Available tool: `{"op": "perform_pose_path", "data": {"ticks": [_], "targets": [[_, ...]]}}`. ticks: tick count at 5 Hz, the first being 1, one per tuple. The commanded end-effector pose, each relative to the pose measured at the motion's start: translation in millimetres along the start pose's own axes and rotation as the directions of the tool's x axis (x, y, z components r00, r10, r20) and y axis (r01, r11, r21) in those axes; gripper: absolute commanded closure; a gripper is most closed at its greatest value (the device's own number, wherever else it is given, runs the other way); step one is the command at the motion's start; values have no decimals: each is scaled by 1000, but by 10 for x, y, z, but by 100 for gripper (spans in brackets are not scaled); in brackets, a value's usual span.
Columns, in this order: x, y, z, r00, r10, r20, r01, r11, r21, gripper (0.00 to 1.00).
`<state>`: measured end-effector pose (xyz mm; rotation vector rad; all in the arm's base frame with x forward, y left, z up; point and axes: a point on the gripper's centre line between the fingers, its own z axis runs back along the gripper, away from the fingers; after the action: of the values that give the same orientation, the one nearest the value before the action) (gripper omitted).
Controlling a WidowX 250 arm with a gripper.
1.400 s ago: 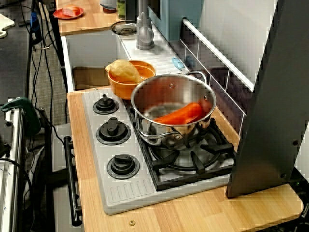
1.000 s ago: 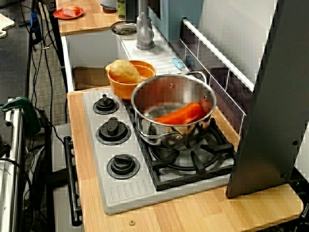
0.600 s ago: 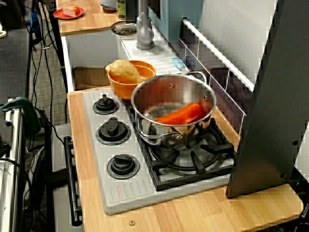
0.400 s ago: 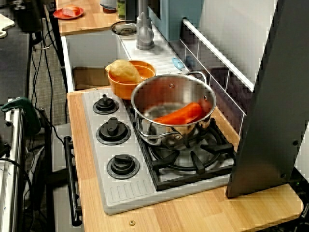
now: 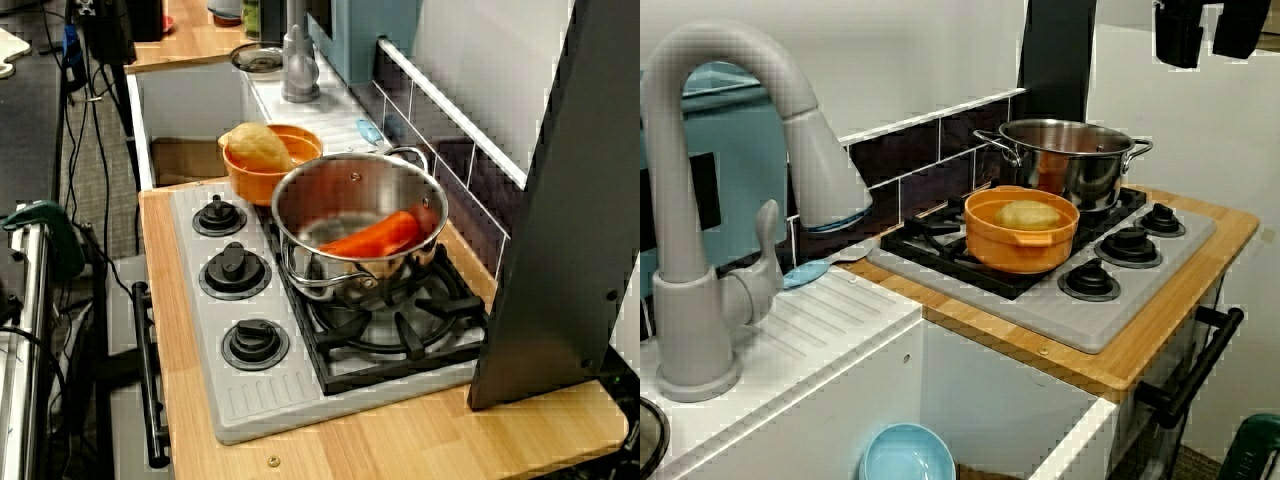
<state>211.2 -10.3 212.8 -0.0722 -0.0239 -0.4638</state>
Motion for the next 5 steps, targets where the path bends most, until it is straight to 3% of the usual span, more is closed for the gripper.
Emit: {"op": "perform_pose_path", "data": {"ticks": [1, 3, 5], "targets": [[84, 93, -48, 984, -157, 82, 157, 988, 9, 0], [304, 107, -206, 977, -167, 133, 158, 985, 74, 0], [544, 332, -364, 978, -121, 169, 101, 987, 124, 0]]}}
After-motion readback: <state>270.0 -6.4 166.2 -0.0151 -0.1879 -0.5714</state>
